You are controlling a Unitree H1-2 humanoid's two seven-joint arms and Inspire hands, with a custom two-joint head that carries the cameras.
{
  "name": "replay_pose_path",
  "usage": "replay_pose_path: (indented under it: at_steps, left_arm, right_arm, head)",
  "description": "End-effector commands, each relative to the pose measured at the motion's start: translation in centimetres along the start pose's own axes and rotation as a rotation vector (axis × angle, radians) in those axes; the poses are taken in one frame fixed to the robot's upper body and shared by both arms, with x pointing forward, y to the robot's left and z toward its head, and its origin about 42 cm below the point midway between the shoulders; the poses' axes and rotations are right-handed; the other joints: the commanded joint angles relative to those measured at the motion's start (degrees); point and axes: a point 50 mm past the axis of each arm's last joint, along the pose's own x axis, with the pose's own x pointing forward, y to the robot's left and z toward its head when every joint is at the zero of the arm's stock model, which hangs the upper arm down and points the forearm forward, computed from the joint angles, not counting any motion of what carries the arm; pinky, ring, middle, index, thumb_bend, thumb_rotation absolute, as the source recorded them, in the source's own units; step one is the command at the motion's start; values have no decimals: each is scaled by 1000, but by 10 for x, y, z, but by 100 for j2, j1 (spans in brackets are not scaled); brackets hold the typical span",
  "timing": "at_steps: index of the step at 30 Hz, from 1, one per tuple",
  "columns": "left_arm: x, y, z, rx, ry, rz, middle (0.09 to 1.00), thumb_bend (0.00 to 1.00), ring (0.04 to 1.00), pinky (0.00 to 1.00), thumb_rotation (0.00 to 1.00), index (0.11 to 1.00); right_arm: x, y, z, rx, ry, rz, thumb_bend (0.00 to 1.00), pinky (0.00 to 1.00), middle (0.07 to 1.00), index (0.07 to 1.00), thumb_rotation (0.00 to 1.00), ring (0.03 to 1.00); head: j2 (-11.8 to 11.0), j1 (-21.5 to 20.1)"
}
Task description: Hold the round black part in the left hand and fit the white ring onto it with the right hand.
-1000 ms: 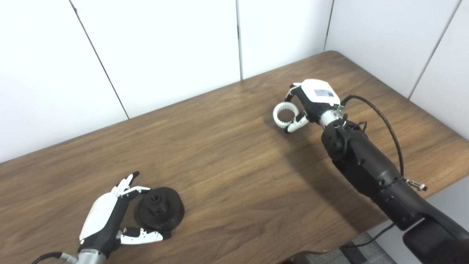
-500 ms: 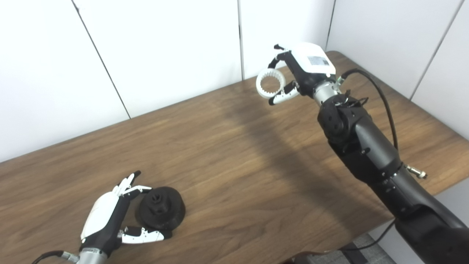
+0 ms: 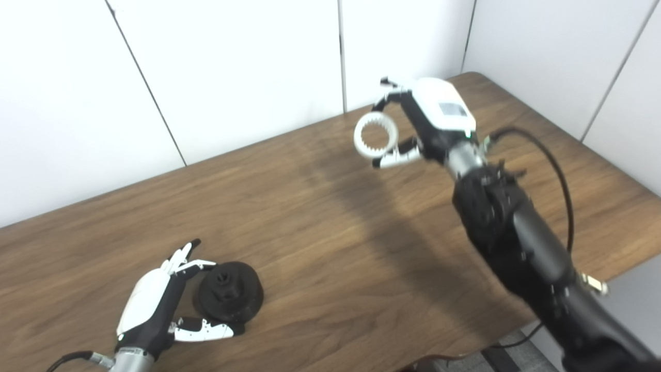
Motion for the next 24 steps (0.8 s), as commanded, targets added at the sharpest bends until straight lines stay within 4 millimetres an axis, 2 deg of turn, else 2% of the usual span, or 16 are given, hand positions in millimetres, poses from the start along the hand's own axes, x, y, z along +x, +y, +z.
replay_pose_path:
  at_steps: [1,7,10,12,14,17,20,24]
  left_arm:
    - [8,14,4,35,-16,50,1000,930,1000,1000,264,631]
    - [9,15,4,39,-14,52,1000,929,1000,1000,278,632]
    - [10,14,6,41,-13,54,1000,928,1000,1000,272,633]
    - [11,13,8,42,-17,58,1000,929,1000,1000,274,630]
    - [13,10,15,43,-21,62,1000,930,1000,1000,277,628]
    - [18,4,27,48,-27,63,1000,928,1000,1000,286,628]
    - [23,-1,40,45,-27,63,1000,931,1000,1000,294,628]
    - [27,-3,49,44,-24,69,1000,930,1000,1000,278,626]
  right_arm:
    - [-15,-9,18,19,-72,-95,520,778,862,493,159,840]
    - [-55,4,32,91,-49,-64,519,906,880,495,159,866]
    - [-67,6,35,101,-46,-48,519,872,882,495,160,867]
    - [-72,6,34,96,-55,-42,519,850,876,495,160,861]
    - [-75,4,30,97,-66,-35,519,856,873,495,158,861]
    - [-78,2,26,107,-91,-13,518,883,877,495,158,870]
    - [-78,1,24,126,-109,-3,520,862,872,494,155,868]
    - [-79,3,24,137,-123,35,519,843,874,495,155,868]
  head:
    - [9,-2]
    - [34,67]
    - [60,195]
    - [113,461]
    - [207,1100]
    - [250,1697]
    - [317,2133]
    - [356,2282]
